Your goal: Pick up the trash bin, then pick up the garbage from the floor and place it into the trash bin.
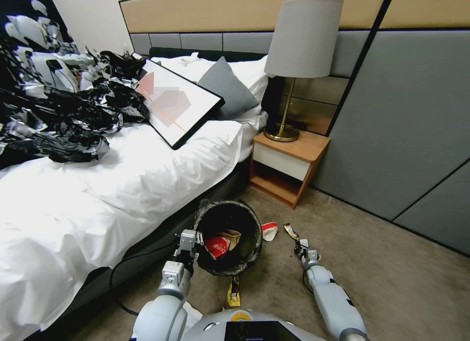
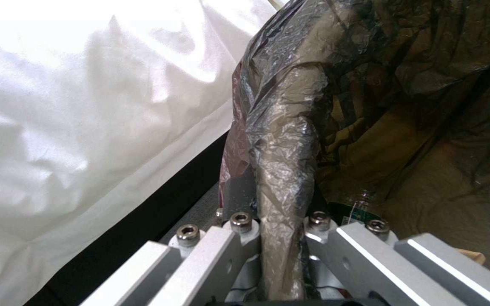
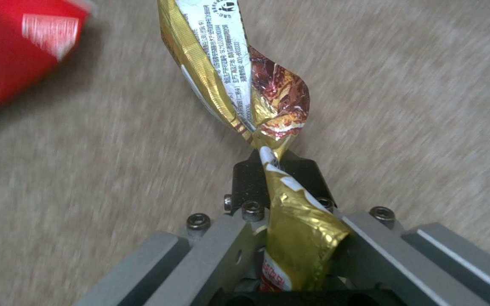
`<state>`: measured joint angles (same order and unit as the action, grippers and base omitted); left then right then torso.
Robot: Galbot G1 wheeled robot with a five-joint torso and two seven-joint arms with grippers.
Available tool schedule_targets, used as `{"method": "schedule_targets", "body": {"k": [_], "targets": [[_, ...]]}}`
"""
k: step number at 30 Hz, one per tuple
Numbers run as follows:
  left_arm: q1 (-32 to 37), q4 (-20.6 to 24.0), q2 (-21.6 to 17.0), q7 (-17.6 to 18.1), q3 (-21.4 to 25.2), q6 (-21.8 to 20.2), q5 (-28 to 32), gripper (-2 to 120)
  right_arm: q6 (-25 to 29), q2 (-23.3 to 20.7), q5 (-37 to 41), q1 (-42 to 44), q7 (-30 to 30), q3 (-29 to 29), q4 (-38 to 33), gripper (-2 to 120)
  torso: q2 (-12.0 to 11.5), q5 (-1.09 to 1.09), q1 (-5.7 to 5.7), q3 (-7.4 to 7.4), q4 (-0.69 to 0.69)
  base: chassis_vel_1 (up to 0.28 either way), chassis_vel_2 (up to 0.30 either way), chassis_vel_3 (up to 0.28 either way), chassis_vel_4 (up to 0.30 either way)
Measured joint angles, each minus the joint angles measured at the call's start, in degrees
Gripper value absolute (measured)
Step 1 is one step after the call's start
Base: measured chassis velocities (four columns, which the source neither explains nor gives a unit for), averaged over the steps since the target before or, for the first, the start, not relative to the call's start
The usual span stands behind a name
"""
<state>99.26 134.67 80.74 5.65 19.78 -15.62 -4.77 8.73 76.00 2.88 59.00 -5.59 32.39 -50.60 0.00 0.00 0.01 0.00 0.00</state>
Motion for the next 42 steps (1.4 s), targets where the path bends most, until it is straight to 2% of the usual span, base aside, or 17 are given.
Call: {"method": "schedule_targets", "body": {"k": [3,4,7,9,12,13,15,16,18,20,22,24,26,31,42], "targets": [[-0.2,0.0,0.0,0.0,0.0,0.0,0.0,1,1.5,0.1,0.1,2.3,0.0,0.8,-6.9,0,0.0,-0.01,0.00,0.00,0.01,0.000,0.000,0.000,0.000],[-0.2,0.0,0.0,0.0,0.0,0.0,0.0,1,1.5,0.1,0.1,2.3,0.0,0.8,-6.9,0,0.0,-0.01,0.00,0.00,0.01,0.000,0.000,0.000,0.000],[-0.5,-0.2,0.0,0.0,-0.1,-0.1,0.1,1,4.1,0.5,0.3,5.5,0.3,1.2,-17.0,0,0.0,-0.01,-0.01,0.00,0.00,0.000,0.000,0.000,0.000],[-0.6,-0.2,0.0,0.0,-0.1,-0.1,0.2,1,4.8,0.6,0.2,6.0,0.4,1.3,-18.8,0,0.0,-0.02,-0.01,0.00,0.00,0.000,0.000,0.000,0.000],[-0.7,-0.4,-0.1,-0.1,-0.3,-0.3,0.3,1,8.2,1.3,1.3,9.9,-0.1,1.3,-29.7,0,0.0,-0.02,-0.01,-0.01,0.01,0.000,0.000,0.000,0.000],[-0.7,-0.4,-0.1,-0.1,-0.3,-0.3,0.3,1,8.2,1.3,1.3,9.9,-0.1,1.3,-29.7,0,0.0,-0.02,-0.01,-0.01,0.01,0.000,0.000,0.000,0.000],[-0.7,-0.7,-0.4,-0.2,-0.3,-0.5,0.6,1,12.1,1.5,3.9,12.7,-4.6,0.8,-36.7,0,0.0,0.01,-0.01,0.00,-0.02,0.000,0.000,0.000,0.000],[-0.7,-0.7,-0.4,-0.2,-0.3,-0.5,0.6,1,12.1,1.5,3.9,12.7,-4.6,0.8,-36.7,0,0.0,0.01,-0.01,0.00,-0.02,0.000,0.000,0.000,0.000],[-0.8,-0.8,-0.5,-0.5,-0.4,-0.6,0.9,1,16.6,1.6,6.8,15.4,-11.4,0.3,-44.3,0,0.0,-0.02,-0.01,-0.01,0.00,0.000,0.000,0.000,0.000],[-0.9,-0.9,-0.5,-0.5,-0.4,-0.7,0.9,1,17.5,1.6,7.6,16.2,-13.2,0.0,-46.6,0,0.0,-0.01,-0.01,-0.01,0.01,0.000,0.000,0.000,0.000],[-1.0,-1.1,-0.4,-0.6,-0.6,-0.8,1.1,1,19.4,1.5,9.9,19.8,-17.9,-2.1,-54.6,0,0.0,-0.02,-0.01,-0.01,0.00,0.000,0.000,0.000,0.000],[-1.0,-1.2,-0.4,-0.7,-0.7,-0.8,1.1,1,19.5,1.5,10.2,20.6,-18.4,-2.8,-56.2,0,0.0,0.00,-0.01,-0.01,0.00,0.000,0.000,0.000,0.000],[-1.1,-1.4,-0.3,-0.7,-0.9,-0.8,1.1,1,20.5,1.2,9.4,23.7,-20.2,-5.4,-60.9,0,0.0,0.00,-0.01,-0.01,-0.01,0.000,0.000,0.000,0.000],[-1.5,-1.6,-0.2,-0.8,-1.0,-0.8,1.1,1,22.1,0.4,5.7,28.1,-22.0,-9.8,-65.7,0,0.0,-0.01,-0.01,-0.01,0.00,0.000,0.000,0.000,0.000],[-1.9,-1.6,-0.1,-0.9,-1.2,-1.0,1.2,1,22.4,-1.3,1.8,30.9,-22.3,-16.9,-62.2,0,0.0,0.00,-0.01,-0.01,0.00,0.000,0.000,0.000,0.000]]}}
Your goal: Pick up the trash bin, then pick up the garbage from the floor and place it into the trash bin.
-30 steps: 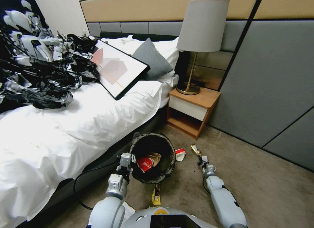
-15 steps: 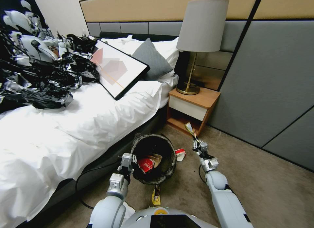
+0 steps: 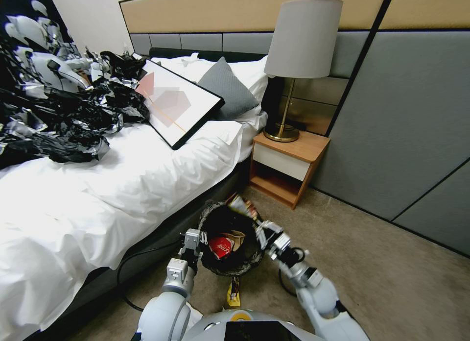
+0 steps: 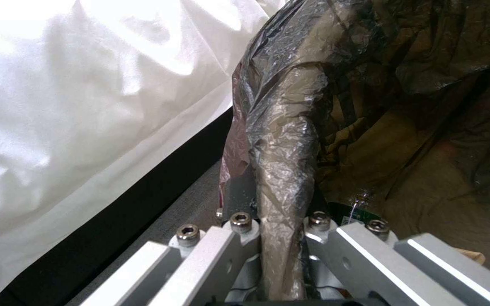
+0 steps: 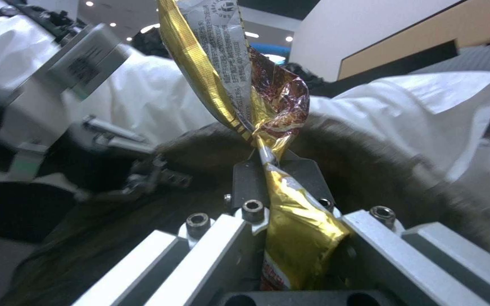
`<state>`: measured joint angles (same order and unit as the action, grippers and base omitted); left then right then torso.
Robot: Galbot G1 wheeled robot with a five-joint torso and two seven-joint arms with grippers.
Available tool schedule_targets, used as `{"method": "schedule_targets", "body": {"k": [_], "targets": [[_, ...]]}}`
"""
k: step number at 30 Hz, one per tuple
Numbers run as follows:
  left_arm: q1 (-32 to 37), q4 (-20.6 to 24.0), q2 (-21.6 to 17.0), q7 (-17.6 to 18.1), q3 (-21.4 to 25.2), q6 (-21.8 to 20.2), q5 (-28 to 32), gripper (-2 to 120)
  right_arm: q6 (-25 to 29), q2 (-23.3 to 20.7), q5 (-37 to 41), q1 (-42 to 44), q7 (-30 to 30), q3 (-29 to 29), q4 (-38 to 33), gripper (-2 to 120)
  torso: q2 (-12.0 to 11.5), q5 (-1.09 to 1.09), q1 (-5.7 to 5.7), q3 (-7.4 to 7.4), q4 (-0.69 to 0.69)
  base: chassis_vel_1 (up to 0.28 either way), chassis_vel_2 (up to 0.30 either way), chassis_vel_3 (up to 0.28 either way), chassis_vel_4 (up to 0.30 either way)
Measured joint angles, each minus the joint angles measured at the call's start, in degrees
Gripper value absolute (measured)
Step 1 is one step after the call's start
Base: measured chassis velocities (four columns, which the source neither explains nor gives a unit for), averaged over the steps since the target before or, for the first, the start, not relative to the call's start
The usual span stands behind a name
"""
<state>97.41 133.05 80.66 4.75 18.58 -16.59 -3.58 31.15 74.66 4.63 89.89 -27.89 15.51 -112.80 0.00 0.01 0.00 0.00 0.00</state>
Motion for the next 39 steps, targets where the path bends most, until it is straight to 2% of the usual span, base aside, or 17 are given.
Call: {"method": "schedule_targets", "body": {"k": [31,33,34,37,39], "targets": [[0.2,-0.1,0.1,0.0,-0.2,-0.1,-0.1,1,-2.0,0.3,-1.4,-6.6,4.2,-1.9,7.9,0,0.0,-0.01,0.00,0.01,0.00,0.000,0.000,0.000,0.000],[0.2,-0.1,0.1,0.0,-0.3,-0.1,-0.2,1,-2.0,0.3,-1.4,-6.4,4.3,-1.8,7.9,9,0.0,-0.01,0.00,0.01,-0.01,0.000,0.000,0.000,0.000],[0.2,-0.1,0.1,0.0,-0.3,-0.1,-0.2,1,-2.0,0.3,-1.4,-6.4,4.3,-1.8,7.9,9,0.0,-0.01,0.00,0.01,-0.01,0.000,0.000,0.000,0.000],[0.4,-0.1,0.1,0.0,-0.5,-0.1,-0.4,1,-2.0,0.6,-1.7,-6.4,4.3,-2.0,8.1,24,0.0,0.00,0.00,0.00,0.00,0.000,0.000,0.000,0.000],[0.4,-0.1,0.1,0.0,-0.5,-0.1,-0.5,1,-2.0,0.6,-1.7,-6.4,4.3,-2.0,8.1,27,0.0,-0.01,0.00,0.00,0.00,0.000,0.000,0.000,0.000]]}}
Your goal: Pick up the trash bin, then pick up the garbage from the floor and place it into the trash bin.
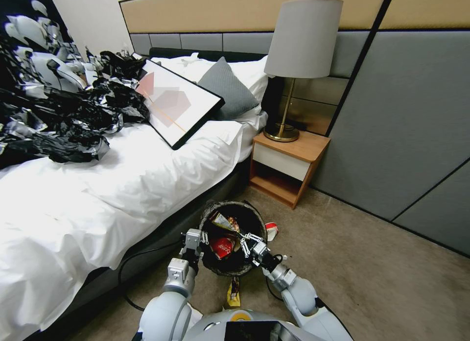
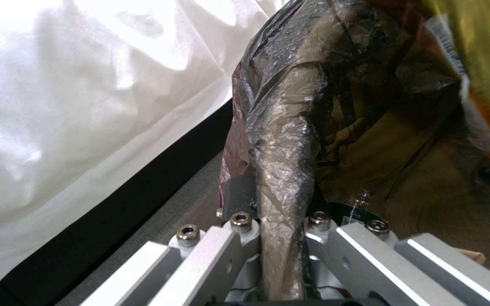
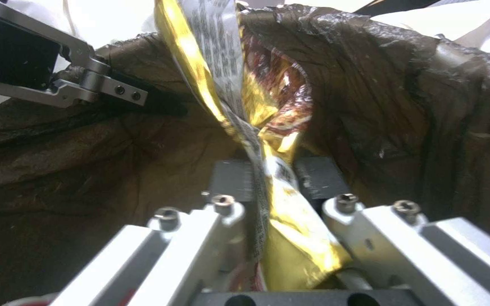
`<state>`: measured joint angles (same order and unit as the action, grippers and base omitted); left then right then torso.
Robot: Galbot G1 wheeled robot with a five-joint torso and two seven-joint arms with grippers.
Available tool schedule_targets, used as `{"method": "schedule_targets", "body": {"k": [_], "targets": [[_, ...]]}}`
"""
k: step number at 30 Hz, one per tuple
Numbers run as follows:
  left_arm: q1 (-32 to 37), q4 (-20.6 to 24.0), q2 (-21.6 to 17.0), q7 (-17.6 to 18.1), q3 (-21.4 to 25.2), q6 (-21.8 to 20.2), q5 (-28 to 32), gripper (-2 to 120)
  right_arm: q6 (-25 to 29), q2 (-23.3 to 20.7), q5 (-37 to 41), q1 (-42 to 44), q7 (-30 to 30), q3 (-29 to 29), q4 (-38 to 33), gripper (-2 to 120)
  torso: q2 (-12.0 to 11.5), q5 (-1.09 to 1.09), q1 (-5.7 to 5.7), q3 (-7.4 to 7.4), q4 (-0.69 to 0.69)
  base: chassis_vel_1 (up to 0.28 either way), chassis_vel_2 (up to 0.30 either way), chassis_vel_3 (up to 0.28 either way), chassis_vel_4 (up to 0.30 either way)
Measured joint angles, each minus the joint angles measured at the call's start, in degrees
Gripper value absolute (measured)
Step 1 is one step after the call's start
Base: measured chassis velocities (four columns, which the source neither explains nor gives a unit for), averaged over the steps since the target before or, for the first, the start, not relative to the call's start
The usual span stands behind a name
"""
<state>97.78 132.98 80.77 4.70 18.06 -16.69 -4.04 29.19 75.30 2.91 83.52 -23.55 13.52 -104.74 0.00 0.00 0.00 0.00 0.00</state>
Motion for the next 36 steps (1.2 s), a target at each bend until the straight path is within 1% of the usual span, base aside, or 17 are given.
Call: {"method": "schedule_targets", "body": {"k": [1,2,3,6,8,10,12,13,14,15,18,19,22,29,36], "targets": [[0.0,0.0,0.0,0.0,0.0,0.0,0.0,1,0.0,0.0,0.0,0.0,0.0,0.0,0.0,31,0.0,0.00,0.00,0.00,0.00,0.000,0.000,0.000,0.000],[0.0,0.0,0.0,0.0,0.0,0.0,-0.1,1,0.0,0.0,-0.1,0.0,0.0,-0.1,0.0,37,0.0,0.00,0.00,0.00,0.00,0.000,0.000,0.000,0.000],[0.0,0.0,0.0,0.0,0.0,0.0,-0.1,1,0.0,0.0,-0.1,0.0,0.0,-0.1,0.0,37,0.0,0.00,0.00,0.00,0.00,0.000,0.000,0.000,0.000],[0.2,0.0,-0.3,0.0,0.0,0.0,-0.1,1,-0.1,-0.1,-0.1,0.1,0.1,-0.1,-0.2,53,0.0,0.00,0.00,0.00,0.00,0.000,0.000,0.000,0.000],[0.2,0.0,-0.3,0.0,0.0,0.0,-0.1,1,-0.1,-0.1,-0.1,0.1,0.1,-0.1,-0.2,53,0.0,0.00,0.00,0.00,0.00,0.000,0.000,0.000,0.000],[0.2,0.1,-0.3,0.0,-0.1,0.0,-0.1,1,-0.1,-0.3,-0.1,0.4,0.1,0.0,-0.5,69,0.0,0.00,0.00,0.00,0.00,0.000,0.000,0.000,0.000],[0.2,0.1,-0.3,0.0,-0.2,0.0,-0.1,1,-0.1,-0.3,-0.1,0.4,0.1,0.1,-0.6,70,0.0,0.00,0.00,0.00,0.00,0.000,0.000,0.000,0.000],[0.2,0.1,-0.3,-0.1,-0.3,0.0,-0.2,1,-0.1,-0.4,-0.1,0.6,0.1,0.2,-0.7,79,0.0,0.00,0.00,0.00,0.00,0.000,0.000,0.000,0.000],[0.2,0.1,-0.3,-0.1,-0.3,0.0,-0.2,1,-0.1,-0.5,-0.1,0.7,0.1,0.3,-0.8,82,0.0,0.00,0.00,0.00,0.00,0.000,0.000,0.000,0.000],[0.2,0.1,-0.3,-0.1,-0.3,0.0,-0.2,1,-0.1,-0.5,-0.1,0.7,0.1,0.3,-0.8,82,0.0,0.00,0.00,0.00,0.00,0.000,0.000,0.000,0.000],[0.3,0.2,-0.3,-0.1,-0.4,0.0,-0.3,1,-0.1,-0.6,-0.1,0.9,0.1,0.6,-1.1,96,0.0,0.00,0.00,0.00,0.00,0.000,0.000,0.000,0.000],[0.3,0.2,-0.3,-0.1,-0.4,0.0,-0.3,1,-0.1,-0.6,-0.1,0.9,0.1,0.6,-1.1,96,0.0,0.00,0.00,0.00,0.00,0.000,0.000,0.000,0.000],[0.3,0.3,-0.4,-0.1,-0.4,0.1,-0.3,1,-0.1,-0.8,-0.1,1.2,0.1,0.7,-1.5,107,0.0,0.00,0.00,0.00,0.00,0.000,0.000,0.000,0.000],[0.1,0.3,-0.4,-0.1,-0.4,0.1,-0.3,1,0.2,-0.7,-0.4,2.1,0.1,0.9,-3.2,114,0.0,0.00,0.00,0.00,0.00,0.000,0.000,0.000,0.000],[-0.1,0.1,-0.3,-0.1,-0.2,0.1,-0.3,1,1.8,-0.6,-1.3,3.8,-0.1,1.7,-6.4,114,0.0,0.00,0.00,0.00,0.00,0.000,0.000,0.000,0.000]]}}
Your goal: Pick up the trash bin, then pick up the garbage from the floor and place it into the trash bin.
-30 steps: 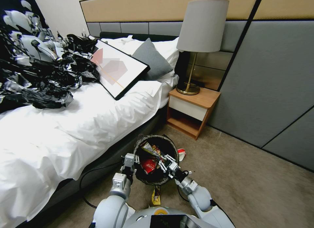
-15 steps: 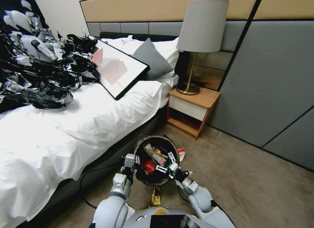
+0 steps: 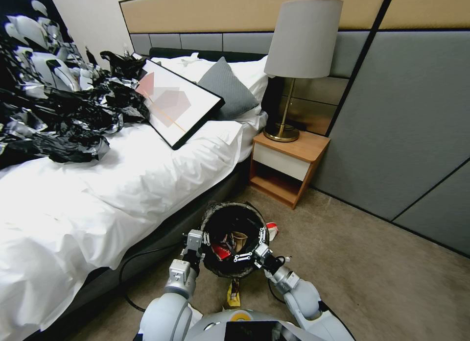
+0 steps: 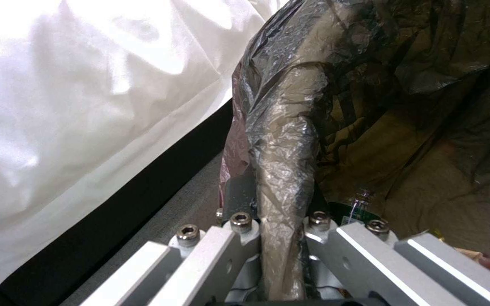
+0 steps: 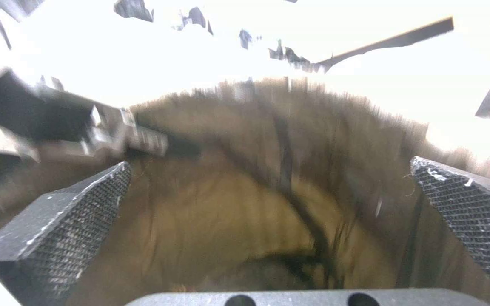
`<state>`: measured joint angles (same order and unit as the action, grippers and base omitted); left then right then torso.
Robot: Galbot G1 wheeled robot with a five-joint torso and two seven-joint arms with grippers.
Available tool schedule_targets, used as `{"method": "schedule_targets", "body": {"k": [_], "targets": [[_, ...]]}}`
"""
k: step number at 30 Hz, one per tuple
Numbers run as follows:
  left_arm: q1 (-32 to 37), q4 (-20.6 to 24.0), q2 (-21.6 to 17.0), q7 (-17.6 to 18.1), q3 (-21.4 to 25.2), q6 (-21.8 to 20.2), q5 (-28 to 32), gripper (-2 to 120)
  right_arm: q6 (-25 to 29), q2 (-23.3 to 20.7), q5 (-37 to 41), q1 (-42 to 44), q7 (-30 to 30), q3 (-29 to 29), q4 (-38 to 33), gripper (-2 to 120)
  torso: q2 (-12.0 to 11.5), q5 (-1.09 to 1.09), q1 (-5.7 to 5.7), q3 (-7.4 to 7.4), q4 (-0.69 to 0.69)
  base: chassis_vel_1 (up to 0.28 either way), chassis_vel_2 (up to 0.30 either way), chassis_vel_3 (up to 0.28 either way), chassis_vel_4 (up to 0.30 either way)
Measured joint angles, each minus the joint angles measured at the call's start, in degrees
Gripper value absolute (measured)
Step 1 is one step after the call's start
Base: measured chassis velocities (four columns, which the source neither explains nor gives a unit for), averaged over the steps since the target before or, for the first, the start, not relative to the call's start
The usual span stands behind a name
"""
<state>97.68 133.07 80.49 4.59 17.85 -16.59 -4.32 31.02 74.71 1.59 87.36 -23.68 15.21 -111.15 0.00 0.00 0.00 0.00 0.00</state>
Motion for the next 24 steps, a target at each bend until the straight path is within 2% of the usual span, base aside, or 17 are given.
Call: {"method": "schedule_targets", "body": {"k": [3,8,16,24], "targets": [[0.0,0.0,0.1,0.0,0.2,0.0,0.0,1,0.6,0.3,-0.1,0.6,0.5,0.7,-1.8,111,0.0,0.00,0.00,0.00,0.00,0.000,0.000,0.000,0.000],[0.3,0.0,0.3,0.1,0.7,0.2,0.1,1,0.3,2.0,-2.5,2.3,7.3,3.2,-8.2,102,0.0,0.00,0.00,0.00,0.00,0.000,0.000,0.000,0.000],[1.1,0.0,0.7,0.2,1.0,0.6,0.1,1,-1.3,4.6,-3.2,5.8,16.1,7.1,-16.1,100,0.0,-0.01,0.00,0.00,0.00,0.000,0.000,0.000,0.000],[1.2,0.1,0.8,0.3,1.2,0.7,0.2,1,-2.4,6.6,-0.9,7.2,21.7,12.6,-16.5,100,0.0,0.00,0.00,0.00,0.00,0.000,0.000,0.000,0.000]]}}
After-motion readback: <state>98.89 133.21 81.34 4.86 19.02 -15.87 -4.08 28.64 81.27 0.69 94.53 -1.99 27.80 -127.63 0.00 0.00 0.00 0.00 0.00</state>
